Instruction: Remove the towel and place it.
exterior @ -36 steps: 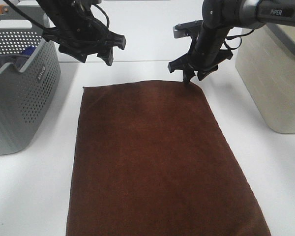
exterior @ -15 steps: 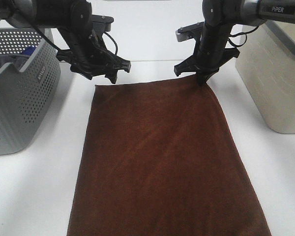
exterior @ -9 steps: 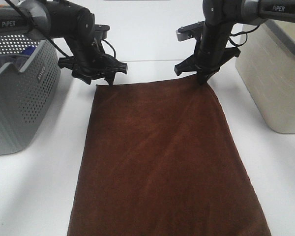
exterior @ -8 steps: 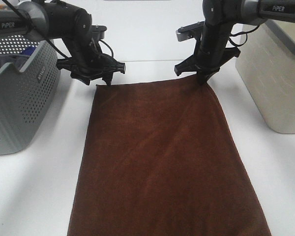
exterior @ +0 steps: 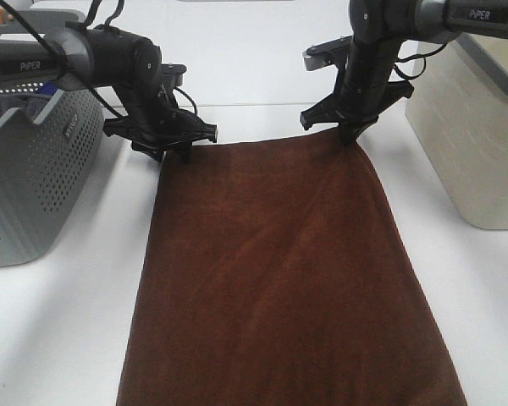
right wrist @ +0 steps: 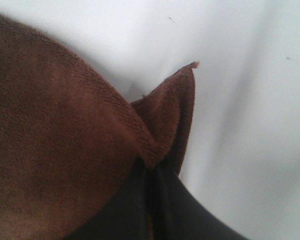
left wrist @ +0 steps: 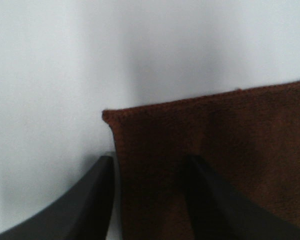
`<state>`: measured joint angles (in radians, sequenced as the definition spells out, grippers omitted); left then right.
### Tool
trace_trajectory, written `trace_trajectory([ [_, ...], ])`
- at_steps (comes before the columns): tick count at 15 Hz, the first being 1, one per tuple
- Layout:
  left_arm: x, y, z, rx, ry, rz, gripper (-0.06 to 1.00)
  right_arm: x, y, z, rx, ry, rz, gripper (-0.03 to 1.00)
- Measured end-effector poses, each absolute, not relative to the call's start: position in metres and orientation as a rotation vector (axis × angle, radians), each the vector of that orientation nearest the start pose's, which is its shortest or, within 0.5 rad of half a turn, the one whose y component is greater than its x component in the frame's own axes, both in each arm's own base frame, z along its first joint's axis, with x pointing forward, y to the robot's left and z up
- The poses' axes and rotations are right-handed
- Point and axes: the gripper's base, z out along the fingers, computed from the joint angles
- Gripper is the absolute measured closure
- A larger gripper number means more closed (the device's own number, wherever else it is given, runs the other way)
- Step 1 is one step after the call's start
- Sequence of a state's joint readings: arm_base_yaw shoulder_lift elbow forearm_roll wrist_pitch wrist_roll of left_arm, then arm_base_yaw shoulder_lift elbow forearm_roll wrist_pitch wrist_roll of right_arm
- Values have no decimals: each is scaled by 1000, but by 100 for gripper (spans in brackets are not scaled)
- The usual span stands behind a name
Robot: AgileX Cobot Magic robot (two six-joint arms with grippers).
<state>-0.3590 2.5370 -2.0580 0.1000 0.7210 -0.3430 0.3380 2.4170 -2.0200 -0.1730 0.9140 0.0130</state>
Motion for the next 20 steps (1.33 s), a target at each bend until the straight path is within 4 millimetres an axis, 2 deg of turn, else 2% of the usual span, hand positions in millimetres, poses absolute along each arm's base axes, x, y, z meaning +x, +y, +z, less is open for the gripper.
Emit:
trace_trajectory([
  [4, 504, -183, 95, 129, 2666, -112, 92, 489, 159, 141, -560, 2711, -127, 97],
  [7, 509, -185, 100, 188, 2639, -102, 94, 490, 159, 143, -557, 2700, -124, 97],
  [11, 530, -186, 144, 217, 2456, -79, 94, 509, 162, 175, -559, 2511, -156, 97],
  [16, 547, -178, 160, 165, 2255, -147, 94, 523, 165, 188, -593, 2315, -181, 97],
  [18, 555, -177, 169, 175, 2136, -175, 94, 529, 167, 184, -622, 2242, -200, 97],
  [20, 560, -179, 173, 191, 2024, -206, 94, 534, 169, 171, -654, 2197, -211, 97],
])
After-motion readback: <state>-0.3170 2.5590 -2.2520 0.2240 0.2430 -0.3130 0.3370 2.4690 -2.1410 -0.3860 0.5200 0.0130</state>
